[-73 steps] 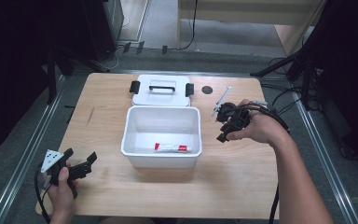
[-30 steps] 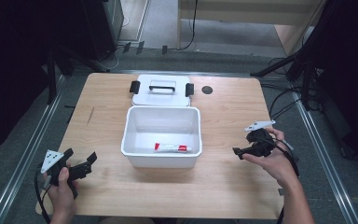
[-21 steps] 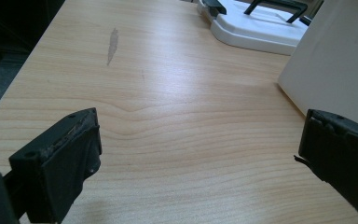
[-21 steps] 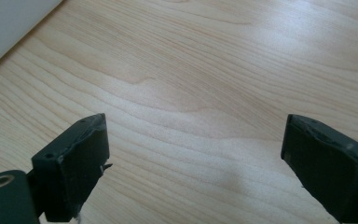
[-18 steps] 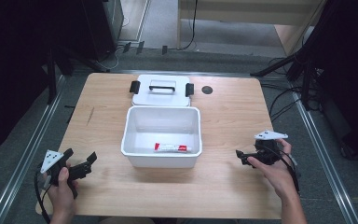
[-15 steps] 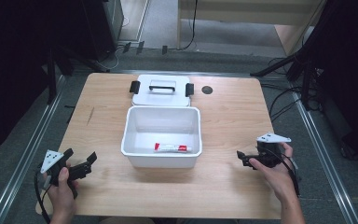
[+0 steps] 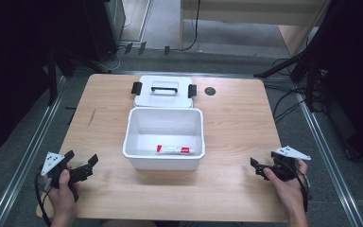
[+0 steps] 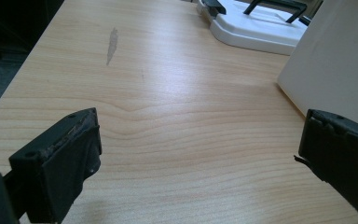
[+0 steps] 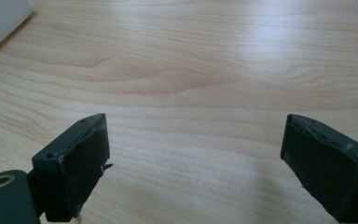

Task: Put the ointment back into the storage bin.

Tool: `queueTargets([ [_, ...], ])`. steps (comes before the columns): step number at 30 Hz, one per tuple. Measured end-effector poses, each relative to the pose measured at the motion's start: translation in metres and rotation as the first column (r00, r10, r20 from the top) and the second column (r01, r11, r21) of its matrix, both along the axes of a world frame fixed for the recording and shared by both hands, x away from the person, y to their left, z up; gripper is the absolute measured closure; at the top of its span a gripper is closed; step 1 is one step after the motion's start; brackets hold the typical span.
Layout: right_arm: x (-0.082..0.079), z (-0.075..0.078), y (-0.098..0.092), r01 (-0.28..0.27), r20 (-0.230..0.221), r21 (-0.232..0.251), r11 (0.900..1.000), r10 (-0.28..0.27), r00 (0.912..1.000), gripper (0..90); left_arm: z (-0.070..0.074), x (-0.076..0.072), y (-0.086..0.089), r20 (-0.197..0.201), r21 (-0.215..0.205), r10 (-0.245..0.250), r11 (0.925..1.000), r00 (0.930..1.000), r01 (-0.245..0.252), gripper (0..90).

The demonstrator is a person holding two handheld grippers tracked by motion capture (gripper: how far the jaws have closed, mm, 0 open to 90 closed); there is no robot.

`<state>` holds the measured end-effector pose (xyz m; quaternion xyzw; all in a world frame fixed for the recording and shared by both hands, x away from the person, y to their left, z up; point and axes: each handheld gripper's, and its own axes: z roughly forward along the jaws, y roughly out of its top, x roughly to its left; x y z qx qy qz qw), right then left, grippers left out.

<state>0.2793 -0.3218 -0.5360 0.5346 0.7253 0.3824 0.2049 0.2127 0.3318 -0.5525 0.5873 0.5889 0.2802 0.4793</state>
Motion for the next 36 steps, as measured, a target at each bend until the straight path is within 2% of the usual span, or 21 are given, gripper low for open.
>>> queueTargets([
  [7,-0.016,-0.005,-0.014,0.050,0.053,0.016,0.999,-0.051,0.9973,12.0,0.000,0.000,0.000,0.000,0.000,0.000,1.0000,1.0000,0.000,0.0],
  [21,-0.040,-0.008,-0.035,0.088,0.074,0.011,0.996,-0.088,0.9934,12.5,0.000,0.000,0.001,0.003,-0.005,0.003,1.0000,1.0000,-0.003,0.0],
  [36,-0.057,-0.010,-0.041,0.104,0.101,0.005,0.995,-0.104,0.9895,12.6,0.000,-0.001,0.000,0.003,-0.004,0.010,0.9999,0.9999,-0.010,0.0],
])
